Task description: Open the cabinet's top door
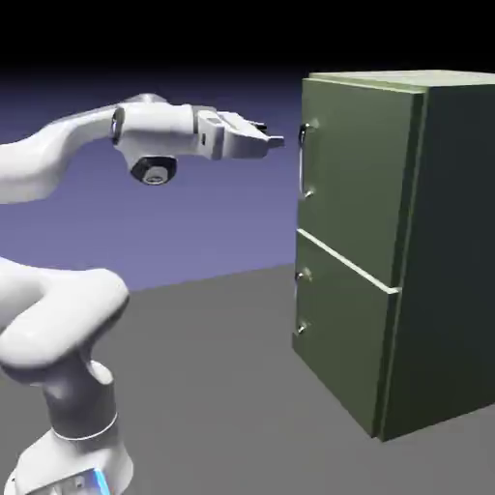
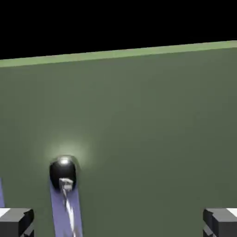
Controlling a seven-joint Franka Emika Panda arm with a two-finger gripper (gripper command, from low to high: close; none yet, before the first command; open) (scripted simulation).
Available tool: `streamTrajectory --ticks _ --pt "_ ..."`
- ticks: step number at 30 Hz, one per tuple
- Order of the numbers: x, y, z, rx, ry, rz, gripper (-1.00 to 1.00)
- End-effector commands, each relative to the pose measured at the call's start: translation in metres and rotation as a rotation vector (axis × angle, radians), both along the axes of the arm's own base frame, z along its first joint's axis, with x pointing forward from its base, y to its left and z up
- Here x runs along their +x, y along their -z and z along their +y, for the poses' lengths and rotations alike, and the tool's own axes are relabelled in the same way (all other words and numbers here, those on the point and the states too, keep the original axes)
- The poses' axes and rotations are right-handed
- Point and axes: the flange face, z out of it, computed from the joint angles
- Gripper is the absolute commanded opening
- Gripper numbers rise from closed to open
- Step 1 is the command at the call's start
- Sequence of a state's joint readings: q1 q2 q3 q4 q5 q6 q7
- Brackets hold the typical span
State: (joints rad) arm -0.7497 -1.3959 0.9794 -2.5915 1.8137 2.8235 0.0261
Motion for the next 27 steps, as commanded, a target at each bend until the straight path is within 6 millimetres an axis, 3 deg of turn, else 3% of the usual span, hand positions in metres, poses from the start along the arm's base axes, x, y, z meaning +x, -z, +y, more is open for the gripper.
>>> streamTrajectory --ticks 1,10,11,16,17,18,27 --pt "0.003 0.005 0.004 -0.007 -0.001 -0.009 0.0" --pt "0.04 0.069 0.028 -0.08 -0.006 -0.07 0.0" --pt "0.04 0.069 0.028 -0.08 -0.006 -0.07 0.0" --pt "0.09 0.069 0.025 -0.08 -0.006 -0.07 0.0" --pt "0.09 0.069 0.025 -0.08 -0.006 -0.07 -1.0" --pt "0.09 0.069 0.025 -0.08 -0.006 -0.07 -1.0" --pt "0.015 0.069 -0.022 -0.07 -0.284 -0.081 -1.0"
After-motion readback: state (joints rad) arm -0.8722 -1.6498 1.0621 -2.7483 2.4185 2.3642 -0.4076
